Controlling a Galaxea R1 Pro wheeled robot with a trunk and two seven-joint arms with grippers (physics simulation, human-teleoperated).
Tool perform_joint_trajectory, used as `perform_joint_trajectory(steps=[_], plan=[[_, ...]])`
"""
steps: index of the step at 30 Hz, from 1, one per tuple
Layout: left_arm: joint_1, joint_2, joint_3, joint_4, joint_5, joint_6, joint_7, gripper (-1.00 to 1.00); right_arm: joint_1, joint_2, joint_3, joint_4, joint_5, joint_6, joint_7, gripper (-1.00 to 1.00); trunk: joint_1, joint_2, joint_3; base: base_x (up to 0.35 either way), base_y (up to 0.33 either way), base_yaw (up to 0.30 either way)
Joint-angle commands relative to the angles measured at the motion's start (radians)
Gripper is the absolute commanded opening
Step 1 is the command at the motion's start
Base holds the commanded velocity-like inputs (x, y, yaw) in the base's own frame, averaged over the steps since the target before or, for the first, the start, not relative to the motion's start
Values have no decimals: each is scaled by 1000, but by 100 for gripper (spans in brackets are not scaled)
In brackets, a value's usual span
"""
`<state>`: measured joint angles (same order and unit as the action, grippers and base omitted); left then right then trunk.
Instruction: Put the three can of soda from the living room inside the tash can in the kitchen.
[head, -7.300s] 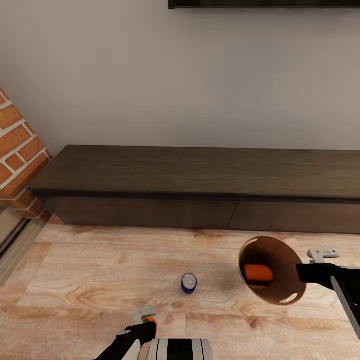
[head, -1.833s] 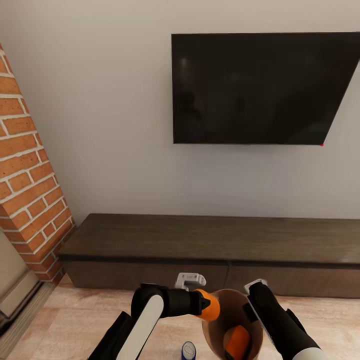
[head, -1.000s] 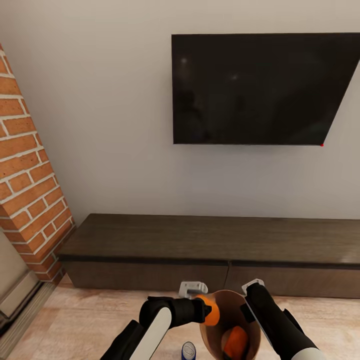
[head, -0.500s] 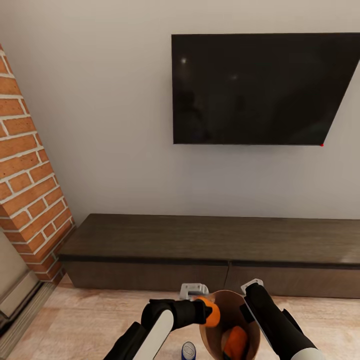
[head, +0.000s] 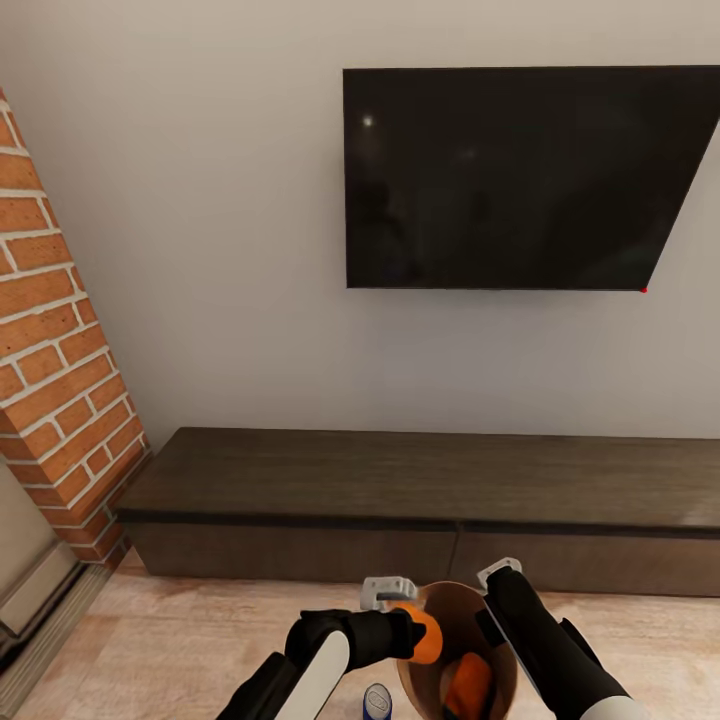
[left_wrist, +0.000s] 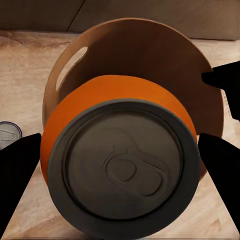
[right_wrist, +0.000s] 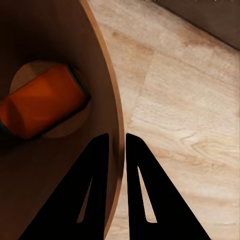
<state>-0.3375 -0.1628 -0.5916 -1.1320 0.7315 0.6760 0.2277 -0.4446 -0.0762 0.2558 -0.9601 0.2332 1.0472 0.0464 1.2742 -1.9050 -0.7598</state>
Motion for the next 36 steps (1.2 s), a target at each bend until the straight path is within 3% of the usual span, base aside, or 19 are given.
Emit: perform_joint_trajectory(steps=[1, 25, 36], plan=[[0, -1, 0, 6, 0, -6, -1, -100, 0, 3, 0, 0, -3, 0, 4, -100, 0, 0, 0, 0, 0, 0], [-14, -9, -23, 95, -1, -101, -4, -100, 0, 12, 31, 1, -3, 0, 4, -100, 0, 0, 0, 0, 0, 0], [-17, -12, -26, 117, -4, -119, -39, -100, 0, 13, 32, 0, -3, 0, 4, -100, 0, 0, 0, 0, 0, 0]])
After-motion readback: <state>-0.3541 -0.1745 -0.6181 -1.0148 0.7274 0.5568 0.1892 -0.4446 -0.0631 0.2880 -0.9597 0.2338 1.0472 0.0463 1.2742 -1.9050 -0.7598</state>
